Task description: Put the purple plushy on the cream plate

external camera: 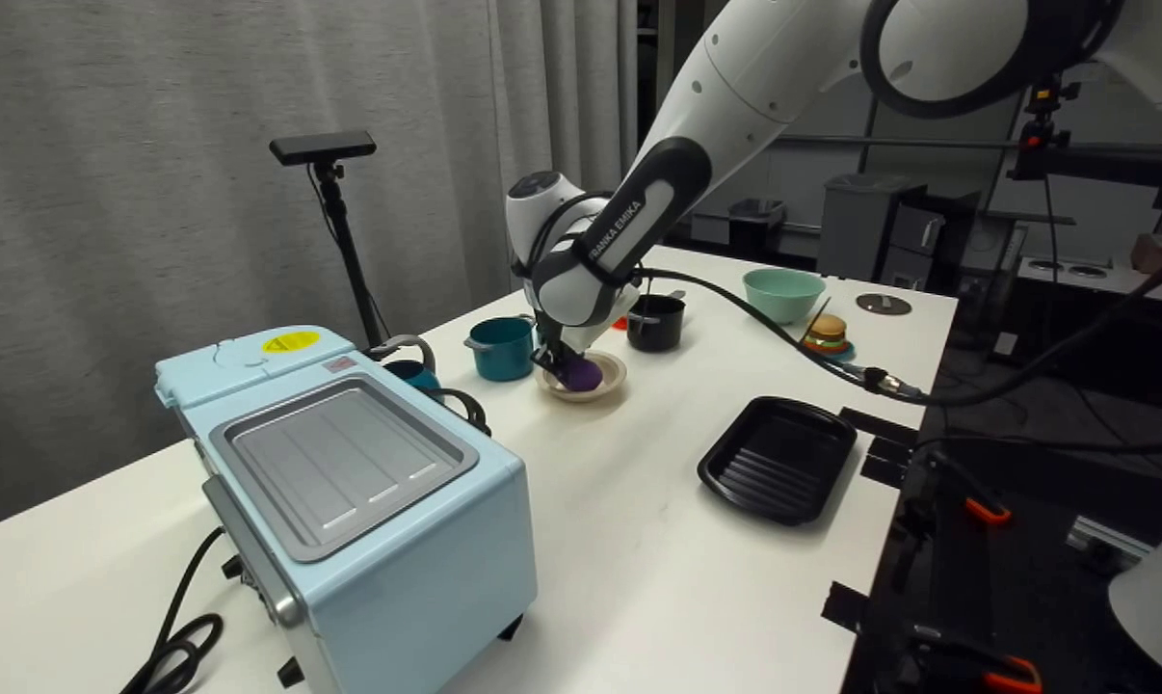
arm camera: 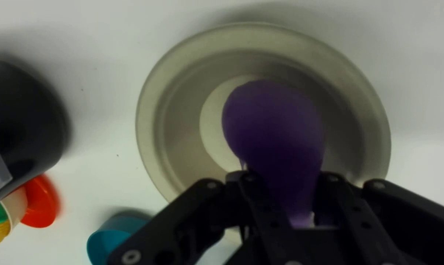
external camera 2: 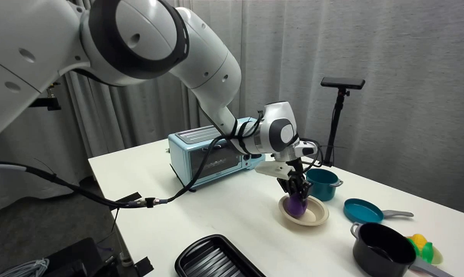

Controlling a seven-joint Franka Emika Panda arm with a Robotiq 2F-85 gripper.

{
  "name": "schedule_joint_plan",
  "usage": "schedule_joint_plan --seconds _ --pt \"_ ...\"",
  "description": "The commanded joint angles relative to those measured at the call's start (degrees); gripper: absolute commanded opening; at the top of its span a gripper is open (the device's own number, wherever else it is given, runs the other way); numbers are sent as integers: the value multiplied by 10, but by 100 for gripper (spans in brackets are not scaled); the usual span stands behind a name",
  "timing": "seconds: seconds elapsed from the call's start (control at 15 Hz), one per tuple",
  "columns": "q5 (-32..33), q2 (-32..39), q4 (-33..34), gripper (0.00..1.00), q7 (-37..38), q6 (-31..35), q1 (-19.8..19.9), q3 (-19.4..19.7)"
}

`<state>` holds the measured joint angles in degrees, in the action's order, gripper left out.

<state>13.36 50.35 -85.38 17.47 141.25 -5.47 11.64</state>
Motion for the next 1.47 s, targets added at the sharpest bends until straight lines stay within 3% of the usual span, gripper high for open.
schedule_joint_plan --seconds 0.0,0.13,0.47,0.8,0.87,1.4 --pt "-4 25 60 54 22 -58 -10 10" --pt "-5 24 75 62 28 -76 -9 8" --pt "-3 19 103 99 41 -89 -9 5" --pt "-4 26 121 100 52 -77 -7 5" --pt "0 -9 63 100 49 -47 3 11" --pt "-4 -68 -30 100 41 -3 8 22"
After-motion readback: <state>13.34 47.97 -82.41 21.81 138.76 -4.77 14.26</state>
